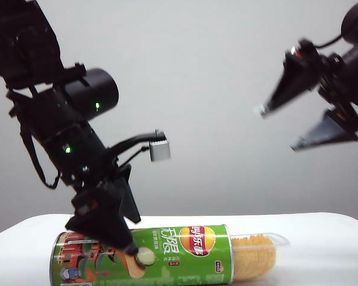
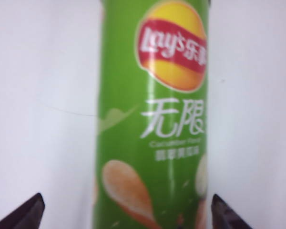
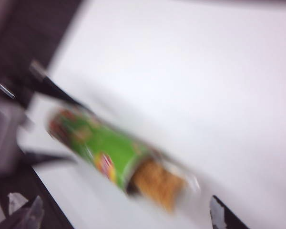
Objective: Pick up the green tub of chips from the desk, pull out the transparent container with the chips inside partially, and then place the chips back on the desk.
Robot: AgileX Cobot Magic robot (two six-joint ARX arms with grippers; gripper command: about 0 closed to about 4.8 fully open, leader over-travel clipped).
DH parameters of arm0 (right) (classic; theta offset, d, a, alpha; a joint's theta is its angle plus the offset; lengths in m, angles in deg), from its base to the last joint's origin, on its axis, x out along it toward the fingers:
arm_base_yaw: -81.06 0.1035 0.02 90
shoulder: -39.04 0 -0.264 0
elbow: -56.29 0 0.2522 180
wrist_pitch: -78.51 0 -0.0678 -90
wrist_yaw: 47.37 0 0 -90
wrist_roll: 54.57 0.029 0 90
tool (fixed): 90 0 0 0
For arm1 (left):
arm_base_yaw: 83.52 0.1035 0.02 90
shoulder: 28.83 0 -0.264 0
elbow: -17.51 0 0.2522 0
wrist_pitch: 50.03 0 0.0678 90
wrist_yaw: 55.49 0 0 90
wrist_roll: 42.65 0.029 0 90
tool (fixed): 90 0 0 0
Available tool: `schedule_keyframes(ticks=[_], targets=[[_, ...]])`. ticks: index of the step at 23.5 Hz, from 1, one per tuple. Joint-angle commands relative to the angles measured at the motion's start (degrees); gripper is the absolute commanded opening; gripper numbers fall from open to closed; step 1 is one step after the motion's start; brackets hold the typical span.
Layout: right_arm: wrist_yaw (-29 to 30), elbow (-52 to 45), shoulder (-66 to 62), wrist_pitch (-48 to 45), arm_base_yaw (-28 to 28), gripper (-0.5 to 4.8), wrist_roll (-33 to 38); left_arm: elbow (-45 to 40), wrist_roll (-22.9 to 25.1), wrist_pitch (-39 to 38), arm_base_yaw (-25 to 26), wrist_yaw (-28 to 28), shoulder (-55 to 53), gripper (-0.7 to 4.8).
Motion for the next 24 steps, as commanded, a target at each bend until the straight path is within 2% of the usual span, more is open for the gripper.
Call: schedule_keyframes(ticks=[1, 6, 9, 13, 16, 19, 21, 22, 23, 24], targets=[[-5.29, 0.31, 0.33, 10.21, 0.2, 4.79, -5.49, 0.2, -2.03, -1.73, -0.04, 0.02, 1.9, 4.79], [-12.76, 0.33, 1.77, 15.72, 3.37, 4.79, -9.11, 0.28, -2.29, -5.84, -0.04, -2.23, 4.15, 4.79], [-19.12, 0.33, 4.55, 16.33, 7.78, 4.79, -9.88, 0.39, -3.5, -9.29, -0.04, -5.46, 8.92, 4.79], [-19.23, 0.35, 6.21, 19.58, 9.84, 4.79, -9.16, 0.42, -9.33, -11.13, -0.04, -7.78, 16.9, 4.79], [-18.45, 0.33, 8.48, 23.45, 10.14, 4.79, -9.18, 0.42, -16.33, -13.14, -0.04, -9.11, 24.61, 4.79], [-17.9, 0.33, 11.89, 24.37, 10.14, 4.79, -8.85, 0.42, -17.7, -16.74, -0.04, -13.55, 31.47, 4.79], [-17.9, 0.33, 14.75, 24.37, 10.14, 4.79, -7.37, 0.42, -17.7, -20.24, -0.04, -17.4, 36.2, 4.79], [-17.86, 0.33, 18.12, 24.7, 10.14, 4.79, -5.42, 0.42, -17.81, -25.27, -0.04, -20.48, 41.4, 4.79], [-17.86, 0.33, 19.39, 25.11, 10.14, 4.79, -4.76, 0.42, -18.73, -27.3, -0.04, -21.64, 43.41, 4.79], [-17.38, 0.31, 22.18, 26.97, 10.14, 4.79, -4.61, 0.42, -21.53, -32.48, -0.04, -23.39, 48.26, 4.79]])
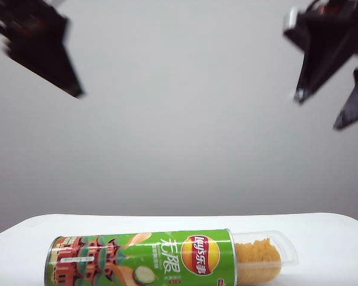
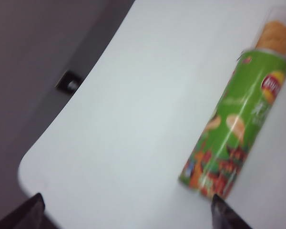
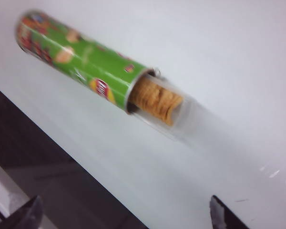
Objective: Pick up the green tub of chips from the desk, pull out the transparent container with the chips inside partially, and then place the chips back on the desk.
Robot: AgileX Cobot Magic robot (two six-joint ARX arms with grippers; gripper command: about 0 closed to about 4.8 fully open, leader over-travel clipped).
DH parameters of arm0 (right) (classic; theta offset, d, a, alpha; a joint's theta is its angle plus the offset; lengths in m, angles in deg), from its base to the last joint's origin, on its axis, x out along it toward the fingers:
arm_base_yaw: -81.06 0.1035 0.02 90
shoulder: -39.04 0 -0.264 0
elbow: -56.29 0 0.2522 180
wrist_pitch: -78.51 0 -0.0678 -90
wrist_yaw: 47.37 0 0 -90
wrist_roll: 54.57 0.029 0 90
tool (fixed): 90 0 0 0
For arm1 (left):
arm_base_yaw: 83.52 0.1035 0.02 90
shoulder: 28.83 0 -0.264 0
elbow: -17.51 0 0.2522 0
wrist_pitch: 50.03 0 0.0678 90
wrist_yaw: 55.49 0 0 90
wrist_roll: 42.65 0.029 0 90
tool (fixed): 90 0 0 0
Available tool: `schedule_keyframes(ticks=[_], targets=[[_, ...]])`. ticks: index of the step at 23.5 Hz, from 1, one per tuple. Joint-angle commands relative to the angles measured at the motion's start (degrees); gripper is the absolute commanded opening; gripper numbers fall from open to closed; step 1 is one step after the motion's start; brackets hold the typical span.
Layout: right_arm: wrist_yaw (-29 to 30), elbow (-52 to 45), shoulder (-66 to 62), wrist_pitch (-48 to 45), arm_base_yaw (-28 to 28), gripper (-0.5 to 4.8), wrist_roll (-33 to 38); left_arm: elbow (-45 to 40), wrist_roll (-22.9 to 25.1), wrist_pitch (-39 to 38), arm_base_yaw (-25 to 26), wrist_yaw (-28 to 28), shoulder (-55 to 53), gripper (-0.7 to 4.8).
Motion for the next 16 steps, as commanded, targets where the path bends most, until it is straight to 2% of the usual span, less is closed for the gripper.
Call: schedule_keyframes(ticks=[1, 3, 6, 8, 10, 14, 16], targets=[[2.01, 0.22, 6.25, 4.11, 0.04, 4.79, 2.05, 0.07, -6.4, -13.7, 0.04, -4.33, 10.71, 4.54], [1.09, 0.02, 9.4, 5.66, -0.09, 4.79, 2.64, -0.15, -8.76, -18.36, 0.04, -7.02, 16.41, 4.2], [-1.73, -1.53, 14.56, 1.66, -0.17, 4.79, 5.6, -2.27, -9.09, -18.47, 0.07, -14.53, 25.59, 4.21], [-3.78, -5.81, 21.77, -9.55, -0.2, 4.79, 10.82, -6.51, -11.82, -14.91, 0.07, -15.82, 38.86, 4.2], [-6.54, -10.84, 27.19, -21.05, -0.28, 4.79, 16.02, -10.64, -15.45, -11.13, 0.07, -18.6, 49.83, 3.93], [-11.32, -17.75, 33.42, -32.94, -0.79, 3.94, 18.43, -15.37, -20.17, -8.33, 0.04, -22.93, 60.06, 3.93], [-12.46, -21.38, 37.66, -37.64, -2.49, 3.28, 19.04, -15.96, -22.56, -10.01, 0.11, -22.77, 59.98, 3.92]])
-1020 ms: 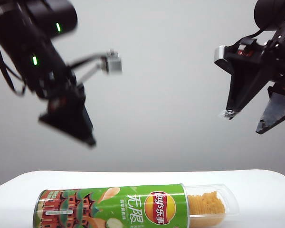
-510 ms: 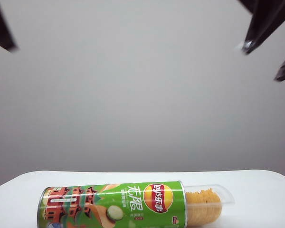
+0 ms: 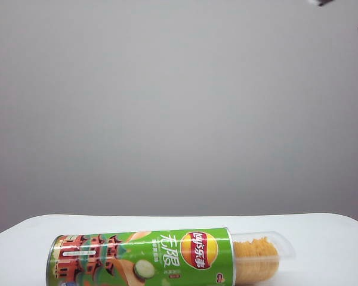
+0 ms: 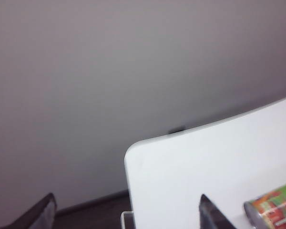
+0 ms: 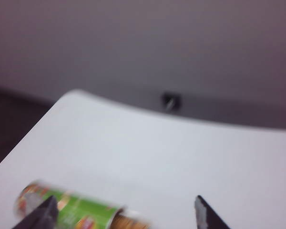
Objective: Pick up the green tub of chips from the desk, pull out the transparent container with the chips inside partially, and then place the chips back on the desk.
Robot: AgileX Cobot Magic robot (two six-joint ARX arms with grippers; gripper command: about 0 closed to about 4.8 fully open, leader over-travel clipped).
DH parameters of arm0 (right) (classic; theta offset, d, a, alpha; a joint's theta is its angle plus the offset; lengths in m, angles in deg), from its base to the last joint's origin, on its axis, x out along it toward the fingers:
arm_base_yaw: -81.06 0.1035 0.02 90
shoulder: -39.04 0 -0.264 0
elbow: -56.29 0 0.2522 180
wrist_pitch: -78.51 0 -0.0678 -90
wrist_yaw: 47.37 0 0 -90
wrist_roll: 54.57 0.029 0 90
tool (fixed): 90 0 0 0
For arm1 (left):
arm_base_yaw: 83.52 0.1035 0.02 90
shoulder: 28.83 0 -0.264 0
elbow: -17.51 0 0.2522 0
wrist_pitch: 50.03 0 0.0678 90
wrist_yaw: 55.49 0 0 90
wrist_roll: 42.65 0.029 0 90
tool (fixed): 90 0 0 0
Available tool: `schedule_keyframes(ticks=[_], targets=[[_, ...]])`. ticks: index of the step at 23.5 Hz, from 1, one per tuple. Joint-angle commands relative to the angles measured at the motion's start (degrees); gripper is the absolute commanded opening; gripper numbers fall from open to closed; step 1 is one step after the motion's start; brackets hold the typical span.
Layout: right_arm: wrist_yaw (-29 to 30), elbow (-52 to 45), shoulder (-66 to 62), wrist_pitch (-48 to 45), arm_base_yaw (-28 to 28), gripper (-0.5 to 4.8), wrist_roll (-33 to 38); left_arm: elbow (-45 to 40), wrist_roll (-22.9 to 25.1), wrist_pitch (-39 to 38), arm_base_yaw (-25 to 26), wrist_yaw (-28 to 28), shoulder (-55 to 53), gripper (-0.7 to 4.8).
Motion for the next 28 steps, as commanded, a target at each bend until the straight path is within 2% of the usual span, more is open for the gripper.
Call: schedule_keyframes(ticks=[1, 2, 4, 6, 8, 12, 14, 19, 23, 26, 28], targets=[[-1.03, -3.04, 4.66, -7.48, -2.47, 2.97, 1.53, -0.35, -3.69, -0.76, -0.13, 0.81, -1.38, 3.9], [-0.22, -4.02, 6.78, -8.31, -3.87, 2.65, 1.95, -0.94, -4.04, -0.09, -0.28, 2.78, -1.4, 3.81], [1.49, -5.29, 8.83, -9.29, -6.38, 2.4, 1.99, -2.45, -3.82, 2.91, -0.35, 4.72, -1.4, 3.39], [5.07, -7.19, 12.17, -11.13, -11.8, 2.41, 2.1, -5.6, -6.25, 10.01, -0.35, 5.81, -1.4, 3.35], [13.81, -8.96, 14.32, -13.7, -18.78, 2.41, 5.27, -9.79, -6.69, 16.63, -0.31, 7.93, -1.64, 3.17], [17.31, -10.03, 15.63, -13.79, -24.15, 2.4, 5.44, -11.85, -7.06, 20.2, -0.28, 6.47, -3.52, 2.98], [18.82, -10.84, 16.57, -14.84, -24.39, 2.4, 6.4, -12.61, -8.2, 23.41, -0.26, 6.75, -5.9, 2.74], [18.84, -14.67, 18.21, -18.29, -20.9, 2.4, 9.75, -16.13, -11.93, 32.85, -0.26, 10.91, -13.29, 2.73], [18.47, -17.0, 19.41, -19.76, -18.93, 2.4, 9.31, -17.38, -10.1, 38.34, 0.2, 10.64, -16.83, 2.73], [17.97, -18.56, 21.11, -23.41, -19.23, 2.39, 9.62, -17.88, -12.07, 41.53, 3.3, 13.88, -16.68, 2.74], [17.11, -18.88, 22.84, -23.98, -19.39, 2.38, 9.79, -17.88, -13.84, 40.79, 6.71, 16.06, -15.85, 2.73]])
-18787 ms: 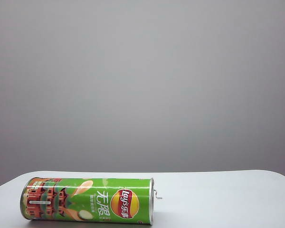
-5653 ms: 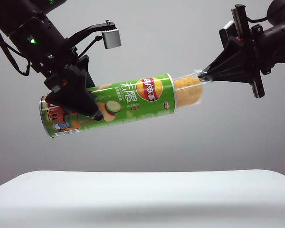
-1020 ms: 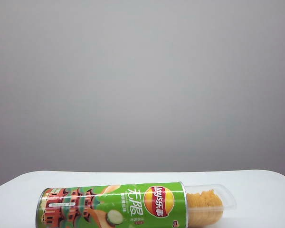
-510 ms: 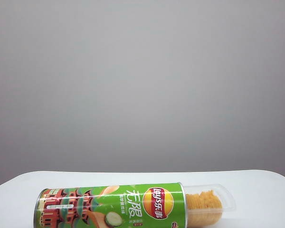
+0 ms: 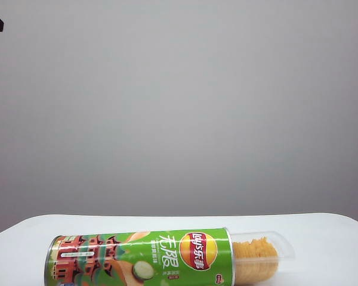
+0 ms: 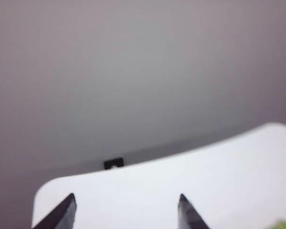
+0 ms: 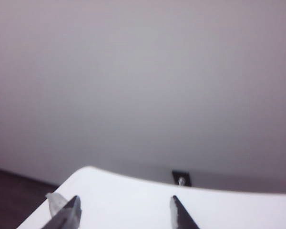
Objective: Pick up the green tub of chips from the desk, pull out the transparent container with the chips inside partially, and then place the chips back on the desk.
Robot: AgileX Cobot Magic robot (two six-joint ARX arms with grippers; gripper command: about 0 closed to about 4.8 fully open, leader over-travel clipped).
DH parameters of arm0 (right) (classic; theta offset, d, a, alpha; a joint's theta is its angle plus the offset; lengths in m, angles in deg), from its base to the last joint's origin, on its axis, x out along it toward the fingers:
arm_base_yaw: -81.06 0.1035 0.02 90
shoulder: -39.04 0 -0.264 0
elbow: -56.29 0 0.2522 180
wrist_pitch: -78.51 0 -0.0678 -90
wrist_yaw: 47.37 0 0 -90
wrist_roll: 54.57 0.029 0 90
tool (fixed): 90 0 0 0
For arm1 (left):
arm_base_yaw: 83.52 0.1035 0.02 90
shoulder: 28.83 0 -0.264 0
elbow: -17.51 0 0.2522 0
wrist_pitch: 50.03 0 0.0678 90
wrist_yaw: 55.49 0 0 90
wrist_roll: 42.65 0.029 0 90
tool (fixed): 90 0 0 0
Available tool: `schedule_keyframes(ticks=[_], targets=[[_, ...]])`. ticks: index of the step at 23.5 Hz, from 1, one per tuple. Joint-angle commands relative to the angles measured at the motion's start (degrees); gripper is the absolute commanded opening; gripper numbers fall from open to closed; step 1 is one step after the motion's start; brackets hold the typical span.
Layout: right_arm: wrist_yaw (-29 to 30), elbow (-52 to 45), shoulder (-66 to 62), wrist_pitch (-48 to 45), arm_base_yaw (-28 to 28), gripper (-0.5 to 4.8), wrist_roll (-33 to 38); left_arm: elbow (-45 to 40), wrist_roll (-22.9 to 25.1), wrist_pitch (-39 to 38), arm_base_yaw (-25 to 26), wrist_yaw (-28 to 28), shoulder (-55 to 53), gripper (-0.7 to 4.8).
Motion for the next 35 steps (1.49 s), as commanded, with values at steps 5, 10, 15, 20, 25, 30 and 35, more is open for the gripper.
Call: schedule_keyframes(ticks=[5, 10, 15, 20, 25, 30, 35], targets=[[-3.34, -1.27, 7.43, -0.44, -0.13, 1.94, 1.66, 0.2, -5.31, -4.85, 20.65, 16.59, 8.48, 2.73], [-16.15, -5.84, 8.74, -0.46, -0.09, 0.4, 7.78, 0.07, -5.4, -7.08, 25.18, 15.1, 10.19, 2.72], [-19.91, -10.78, 8.74, -1.36, -0.07, 0.39, 8.13, -0.87, -5.55, -6.32, 25.11, 9.22, 10.34, 2.67], [-22.08, -14.88, 8.76, -4.42, 0.24, 0.4, 4.87, -6.67, -5.88, -2.08, 24.46, 8.87, 13.25, 2.32], [-22.58, -16.94, 9.29, -5.66, 0.26, 0.4, 3.48, -10.86, -5.62, -0.76, 24.39, 11.67, 16.11, 2.03], [-26.64, -17.79, 9.57, -3.21, 0.26, 0.4, -0.17, -14.47, -4.96, 0.48, 24.44, 11.21, 16.11, 2.0], [-31.1, -19.52, 9.75, 0.46, 0.26, 0.4, -0.17, -17.79, -2.86, -0.04, 24.46, 10.4, 16.11, 1.49]])
